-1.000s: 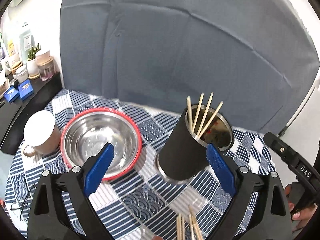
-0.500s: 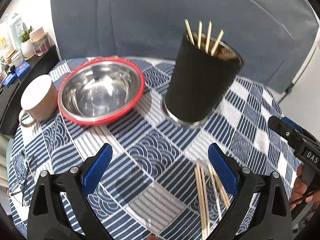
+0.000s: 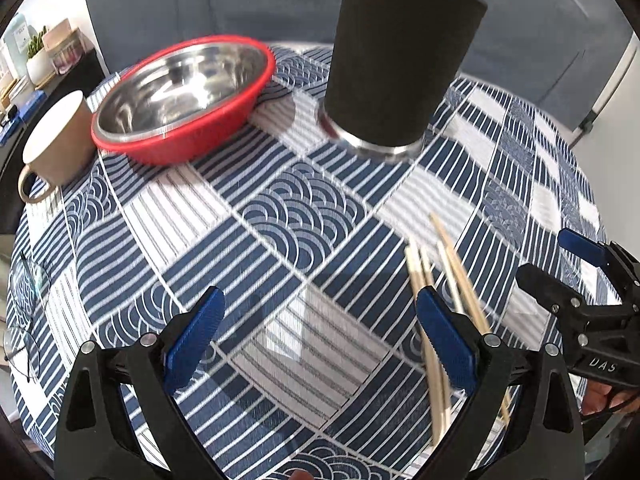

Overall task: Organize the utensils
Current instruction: 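Move both tools down toward the remaining wooden sticks on the cloth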

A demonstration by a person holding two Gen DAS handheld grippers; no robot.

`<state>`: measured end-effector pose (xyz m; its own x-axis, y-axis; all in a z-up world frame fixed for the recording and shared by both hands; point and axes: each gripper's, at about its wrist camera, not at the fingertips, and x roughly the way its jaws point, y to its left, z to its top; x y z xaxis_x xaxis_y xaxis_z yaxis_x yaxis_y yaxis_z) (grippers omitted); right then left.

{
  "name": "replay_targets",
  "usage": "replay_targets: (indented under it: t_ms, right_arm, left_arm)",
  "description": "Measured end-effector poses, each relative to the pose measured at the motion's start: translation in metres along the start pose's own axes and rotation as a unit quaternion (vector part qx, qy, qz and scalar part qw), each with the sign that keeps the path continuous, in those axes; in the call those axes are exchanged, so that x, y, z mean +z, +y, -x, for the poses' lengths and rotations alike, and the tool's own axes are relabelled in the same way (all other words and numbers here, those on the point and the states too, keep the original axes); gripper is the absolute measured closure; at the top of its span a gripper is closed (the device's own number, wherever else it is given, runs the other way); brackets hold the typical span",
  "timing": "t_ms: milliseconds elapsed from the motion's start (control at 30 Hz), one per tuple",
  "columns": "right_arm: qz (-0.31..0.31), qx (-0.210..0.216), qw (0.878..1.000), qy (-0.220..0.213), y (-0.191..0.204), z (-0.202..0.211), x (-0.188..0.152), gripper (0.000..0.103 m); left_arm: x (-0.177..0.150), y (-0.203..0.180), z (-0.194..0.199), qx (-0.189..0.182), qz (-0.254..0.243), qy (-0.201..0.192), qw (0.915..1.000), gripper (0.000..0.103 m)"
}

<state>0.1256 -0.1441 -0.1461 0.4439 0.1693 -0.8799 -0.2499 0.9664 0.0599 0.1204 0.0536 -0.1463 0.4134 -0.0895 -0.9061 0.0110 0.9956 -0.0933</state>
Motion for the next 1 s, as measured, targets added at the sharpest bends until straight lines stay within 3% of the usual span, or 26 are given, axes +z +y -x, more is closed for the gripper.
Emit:
replay_targets:
  t_ms: [267,733,833,1000]
  right_arm:
    - [0.016,-0.005,0.999,0.052,0.001,-0.022,-0.028,0.017]
    - [0.033,-0.008,0.997,0.073,0.004,-0.028,-0.03,0.019]
    - [0.04,-0.002,0.996,0.074,0.004,-0.027,-0.029,0.03]
    - [0.05,0.003,0.996,0.071,0.002,-0.022,-0.03,0.057]
  left_arm:
    - [-0.021,-0.001,-0.016,0.01,-0.014,0.029,0.9994,0.009]
    - [-0.027,-0.001,-0.022,0.016,-0.016,0.047,0.9987,0.009]
    - [-0.025,-0.009,-0.023,0.012,-0.024,0.048,0.9985,0.009]
    - [-0.022,-0.024,-0.029,0.005,-0.037,0.055,0.9978,0.009]
